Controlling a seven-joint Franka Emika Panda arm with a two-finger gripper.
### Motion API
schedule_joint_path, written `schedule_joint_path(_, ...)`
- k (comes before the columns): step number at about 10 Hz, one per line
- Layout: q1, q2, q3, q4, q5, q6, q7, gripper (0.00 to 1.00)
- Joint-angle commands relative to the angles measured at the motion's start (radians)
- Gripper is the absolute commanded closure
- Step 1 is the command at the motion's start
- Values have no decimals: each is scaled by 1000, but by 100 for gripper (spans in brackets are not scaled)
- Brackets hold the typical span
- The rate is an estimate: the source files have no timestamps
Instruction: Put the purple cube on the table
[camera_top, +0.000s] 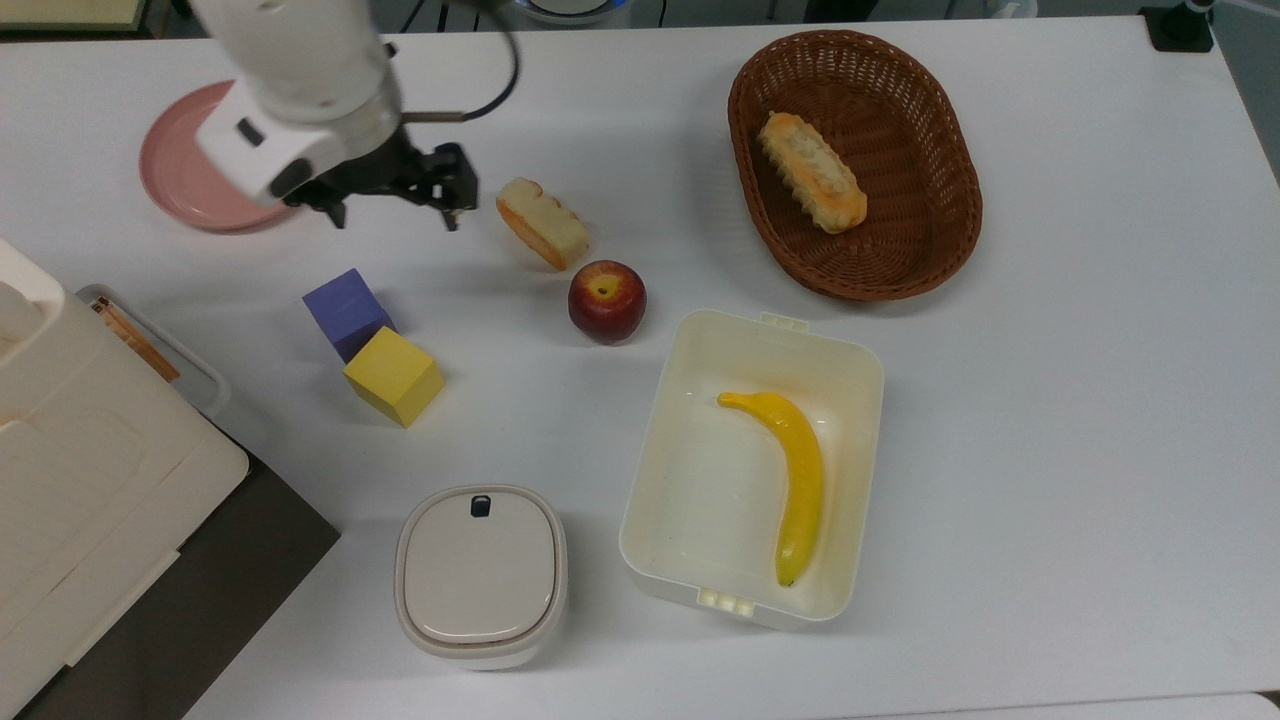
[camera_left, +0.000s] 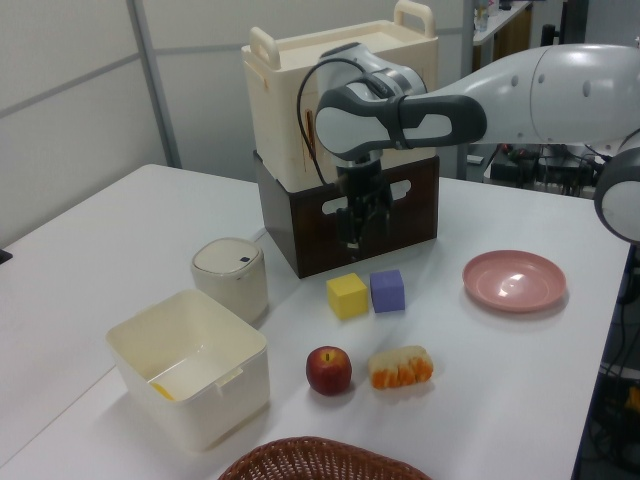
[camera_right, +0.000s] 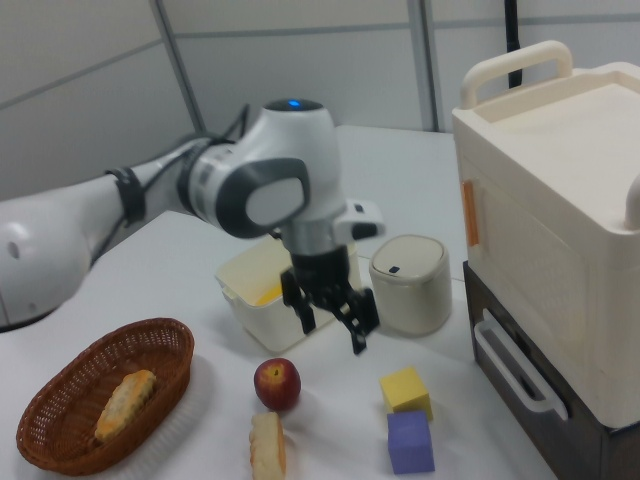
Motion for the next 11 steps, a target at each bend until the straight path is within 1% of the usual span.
schedule_joint_path(1, 34, -138, -5, -24, -5, -1, 21, 0)
schedule_joint_path(3, 38, -180, -6, -24, -6, -27, 24, 0)
schedule_joint_path(4, 36, -180, -5, -25, -32, -25, 22, 0)
schedule_joint_path(5, 36, -175, 5, -30, -79, -24, 24, 0)
schedule_joint_path(6, 13, -172, 56, -30, -92, -21, 25, 0)
schedule_joint_path(7, -58, -172, 124, -30, -92, -21, 25, 0)
schedule_joint_path(8, -156, -174, 234, -30, -104, -21, 25, 0)
schedule_joint_path(9, -218, -175, 306, -28, -121, -21, 25, 0)
schedule_joint_path(11, -222, -182, 304, -30, -136, -19, 19, 0)
